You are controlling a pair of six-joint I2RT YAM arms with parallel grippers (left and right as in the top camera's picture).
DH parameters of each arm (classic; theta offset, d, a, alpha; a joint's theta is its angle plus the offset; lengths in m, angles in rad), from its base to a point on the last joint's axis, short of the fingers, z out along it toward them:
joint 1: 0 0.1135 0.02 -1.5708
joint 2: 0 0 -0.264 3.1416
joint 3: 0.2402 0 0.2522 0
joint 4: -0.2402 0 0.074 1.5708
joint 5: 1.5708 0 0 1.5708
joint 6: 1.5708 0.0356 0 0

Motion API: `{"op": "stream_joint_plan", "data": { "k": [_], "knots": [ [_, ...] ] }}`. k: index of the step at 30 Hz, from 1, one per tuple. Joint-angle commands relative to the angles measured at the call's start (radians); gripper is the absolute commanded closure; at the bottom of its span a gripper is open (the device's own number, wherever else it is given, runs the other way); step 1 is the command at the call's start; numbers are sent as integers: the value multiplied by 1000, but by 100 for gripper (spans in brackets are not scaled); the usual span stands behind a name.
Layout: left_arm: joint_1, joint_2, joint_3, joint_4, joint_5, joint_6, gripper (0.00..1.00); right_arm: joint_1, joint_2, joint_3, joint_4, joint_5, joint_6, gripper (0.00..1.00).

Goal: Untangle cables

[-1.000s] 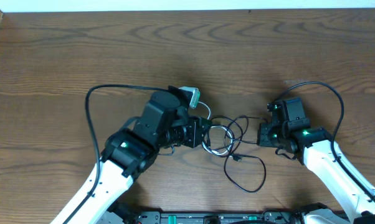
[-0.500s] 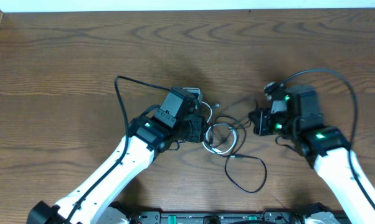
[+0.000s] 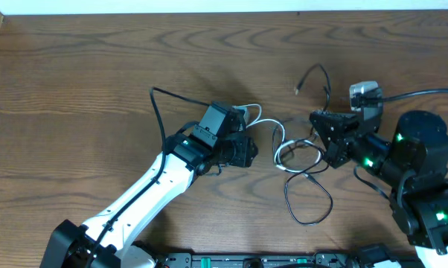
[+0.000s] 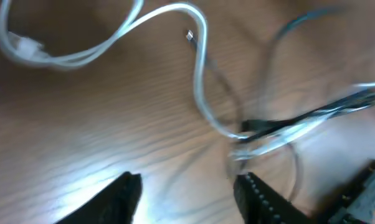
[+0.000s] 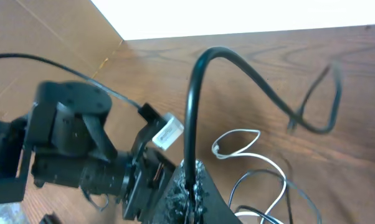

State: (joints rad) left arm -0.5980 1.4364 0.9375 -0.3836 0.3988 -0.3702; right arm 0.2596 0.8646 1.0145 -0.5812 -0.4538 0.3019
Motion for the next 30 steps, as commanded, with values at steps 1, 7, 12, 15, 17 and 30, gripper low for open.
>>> {"op": "stream_joint_plan", "data": {
  "k": [1, 7, 12, 15, 17, 30],
  "knots": [
    [4, -8, -2, 60, 142, 18, 37, 2, 4, 12, -6, -18, -19, 99],
    [3, -6, -2, 135, 185, 22, 30, 2, 4, 12, 64, -145, -18, 99],
    [3, -5, -2, 118, 190, 22, 30, 1, 4, 12, 180, -197, 5, 99],
    [3, -5, -2, 113, 220, 22, 30, 1, 4, 12, 230, -183, 6, 99],
    [3, -5, -2, 120, 245, 22, 27, 1, 4, 12, 266, -183, 23, 99],
    [3, -5, -2, 116, 262, 23, 15, -3, 22, 12, 171, 678, 104, 99]
  ]
}}
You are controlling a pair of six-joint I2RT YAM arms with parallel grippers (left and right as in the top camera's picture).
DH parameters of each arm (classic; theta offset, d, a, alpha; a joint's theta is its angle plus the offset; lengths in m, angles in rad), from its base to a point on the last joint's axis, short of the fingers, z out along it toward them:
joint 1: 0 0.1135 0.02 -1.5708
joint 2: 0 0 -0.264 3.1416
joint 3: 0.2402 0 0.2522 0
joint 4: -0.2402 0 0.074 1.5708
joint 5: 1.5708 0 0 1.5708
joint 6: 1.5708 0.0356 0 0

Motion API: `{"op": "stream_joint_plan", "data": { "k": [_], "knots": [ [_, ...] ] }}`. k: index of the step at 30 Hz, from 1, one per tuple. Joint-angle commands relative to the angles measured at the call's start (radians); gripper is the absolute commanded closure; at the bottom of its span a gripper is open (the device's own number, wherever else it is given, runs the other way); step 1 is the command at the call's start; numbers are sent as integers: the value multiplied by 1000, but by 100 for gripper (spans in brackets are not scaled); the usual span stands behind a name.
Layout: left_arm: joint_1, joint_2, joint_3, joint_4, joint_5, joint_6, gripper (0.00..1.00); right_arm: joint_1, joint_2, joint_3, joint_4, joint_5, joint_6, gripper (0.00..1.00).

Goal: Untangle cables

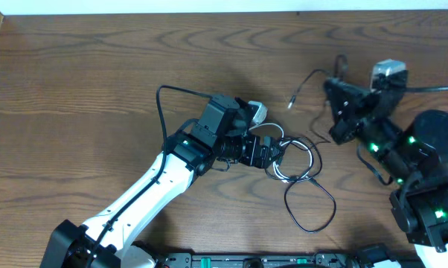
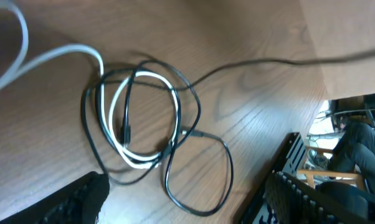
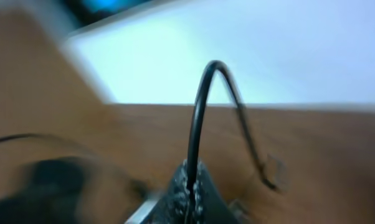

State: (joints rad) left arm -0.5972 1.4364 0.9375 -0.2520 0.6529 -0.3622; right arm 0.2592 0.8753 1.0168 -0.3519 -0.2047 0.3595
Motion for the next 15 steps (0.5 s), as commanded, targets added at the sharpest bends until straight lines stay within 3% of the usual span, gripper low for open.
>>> {"op": "stream_joint_plan", "data": {
  "k": [1, 4, 8, 15],
  "knots": [
    [2, -5, -2, -26, 1, 19, 15, -10, 24, 10, -120, 534, 61, 99],
    [2, -5, -2, -70, -61, 22, 15, -43, 74, 10, -282, 690, 66, 99],
    [2, -5, -2, -91, -95, 40, 15, -100, 152, 10, -405, 711, 67, 99],
    [2, -5, -2, -107, -97, 40, 15, -238, 281, 10, -449, 717, 67, 99]
  ]
}}
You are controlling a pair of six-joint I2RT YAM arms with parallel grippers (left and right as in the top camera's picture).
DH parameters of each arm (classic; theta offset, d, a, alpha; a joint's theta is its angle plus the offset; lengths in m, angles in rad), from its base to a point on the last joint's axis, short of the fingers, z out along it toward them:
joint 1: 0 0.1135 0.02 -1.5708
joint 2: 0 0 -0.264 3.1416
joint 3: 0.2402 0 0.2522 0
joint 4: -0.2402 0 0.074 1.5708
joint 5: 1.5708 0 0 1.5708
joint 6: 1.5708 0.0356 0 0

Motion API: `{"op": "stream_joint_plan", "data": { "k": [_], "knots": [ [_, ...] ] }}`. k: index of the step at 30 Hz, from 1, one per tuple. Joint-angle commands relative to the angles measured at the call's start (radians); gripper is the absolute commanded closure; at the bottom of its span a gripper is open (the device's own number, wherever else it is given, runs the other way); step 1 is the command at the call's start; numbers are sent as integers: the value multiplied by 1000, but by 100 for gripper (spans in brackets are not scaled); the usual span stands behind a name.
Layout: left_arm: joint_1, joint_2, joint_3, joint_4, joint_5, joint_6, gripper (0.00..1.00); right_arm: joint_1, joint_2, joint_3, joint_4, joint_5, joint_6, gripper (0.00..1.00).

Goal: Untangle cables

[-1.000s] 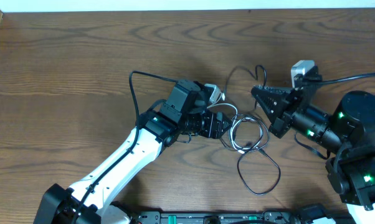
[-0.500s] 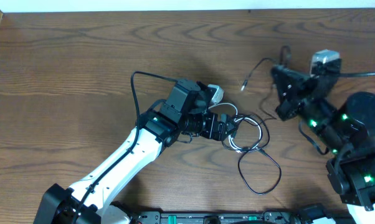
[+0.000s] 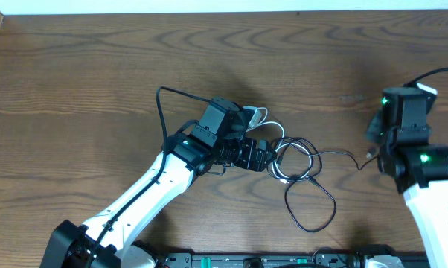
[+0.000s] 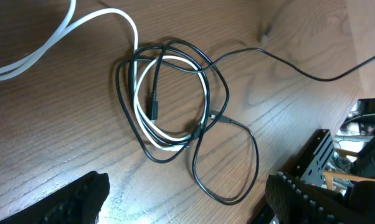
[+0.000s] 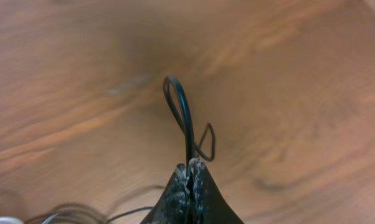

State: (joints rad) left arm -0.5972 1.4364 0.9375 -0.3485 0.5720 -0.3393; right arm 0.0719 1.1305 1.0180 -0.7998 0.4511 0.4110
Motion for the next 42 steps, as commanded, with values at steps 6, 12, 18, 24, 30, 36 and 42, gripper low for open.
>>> {"op": "stream_joint_plan", "data": {
  "k": [6, 12, 18, 24, 30, 36, 42],
  "knots": [
    [2, -5, -2, -21, -16, 18, 15, -201, 85, 8, -5, 14, 14, 70],
    [2, -5, -2, -21, -16, 18, 15, -241, 87, 8, -76, -221, 14, 23],
    [2, -5, -2, -30, -16, 18, 15, -240, 87, 6, -208, -418, 11, 16],
    [2, -5, -2, -33, -16, 18, 15, -240, 87, -18, -253, -433, 10, 13],
    [2, -5, -2, -33, -16, 17, 15, -236, 87, -100, -209, -520, -27, 20],
    [2, -5, -2, -33, -20, 18, 15, -206, 87, -235, -95, -552, -43, 23],
    [2, -5, -2, -75, -135, 17, 15, -186, 87, -332, 26, -582, -125, 26]
  ]
}}
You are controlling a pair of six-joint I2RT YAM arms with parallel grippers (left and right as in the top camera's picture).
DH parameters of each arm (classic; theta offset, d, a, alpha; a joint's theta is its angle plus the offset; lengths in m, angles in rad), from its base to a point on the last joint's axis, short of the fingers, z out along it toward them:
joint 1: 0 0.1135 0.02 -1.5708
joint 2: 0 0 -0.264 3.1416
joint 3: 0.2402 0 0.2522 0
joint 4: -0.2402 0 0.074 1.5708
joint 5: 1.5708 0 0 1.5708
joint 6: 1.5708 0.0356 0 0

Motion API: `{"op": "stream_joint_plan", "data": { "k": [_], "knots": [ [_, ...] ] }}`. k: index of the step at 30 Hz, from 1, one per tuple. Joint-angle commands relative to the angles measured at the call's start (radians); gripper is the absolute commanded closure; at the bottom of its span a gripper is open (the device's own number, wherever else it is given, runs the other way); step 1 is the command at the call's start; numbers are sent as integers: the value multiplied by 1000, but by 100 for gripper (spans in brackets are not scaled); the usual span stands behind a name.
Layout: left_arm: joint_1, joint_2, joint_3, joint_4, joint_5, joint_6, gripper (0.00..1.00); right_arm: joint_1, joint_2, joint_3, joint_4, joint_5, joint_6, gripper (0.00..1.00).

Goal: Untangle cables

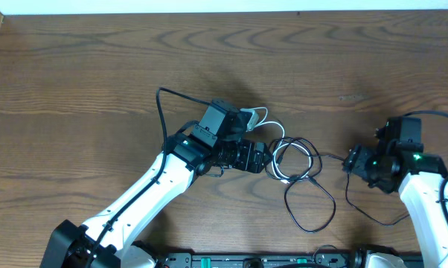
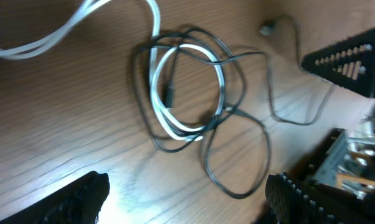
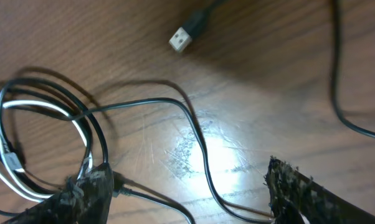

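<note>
A knot of white cable and thin black cable (image 1: 292,159) lies at the table's middle; it also shows as a coiled knot (image 2: 186,99) in the left wrist view. The white cable's free loops (image 1: 258,116) trail back left. A black loop (image 1: 310,205) hangs toward the front. My left gripper (image 1: 263,158) stands open just left of the knot, with its fingers (image 2: 81,198) wide apart. My right gripper (image 1: 353,160) is open right of the knot, straddling a black strand (image 3: 200,146) without holding it. A USB plug (image 3: 190,35) lies ahead of it.
More black cable (image 1: 373,217) curves along the table in front of the right arm. The left arm's own black lead (image 1: 161,100) arcs above its wrist. The table's white back edge (image 1: 209,6) runs along the top.
My right gripper was shut on the black cable farther right. Now it is open, lower and closer to the knot, with the cable lying slack on the table. The left gripper hardly moved.
At first my right gripper was shut on the black cable beside the knot and the left was open near the white loops. Then the right held the cable farther back right, then far right with a strand drawn out. Now it is let go.
</note>
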State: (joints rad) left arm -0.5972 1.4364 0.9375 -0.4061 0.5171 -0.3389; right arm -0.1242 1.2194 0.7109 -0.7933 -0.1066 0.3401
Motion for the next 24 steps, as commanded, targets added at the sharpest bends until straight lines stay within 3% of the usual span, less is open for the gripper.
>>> {"op": "stream_joint_plan", "data": {
  "k": [1, 8, 17, 24],
  "knots": [
    [2, -5, -2, -29, -105, 17, 15, 12, -2, -35, 32, -24, -54, 26],
    [2, -5, -2, -112, -299, 16, 16, 36, -2, -79, 113, -21, -83, 30],
    [2, -5, -2, -117, -305, 16, 16, 78, 6, -81, 130, 63, -88, 32],
    [2, -5, -2, -117, -305, 16, 16, 141, 91, -88, 150, 64, -220, 31]
  ]
}}
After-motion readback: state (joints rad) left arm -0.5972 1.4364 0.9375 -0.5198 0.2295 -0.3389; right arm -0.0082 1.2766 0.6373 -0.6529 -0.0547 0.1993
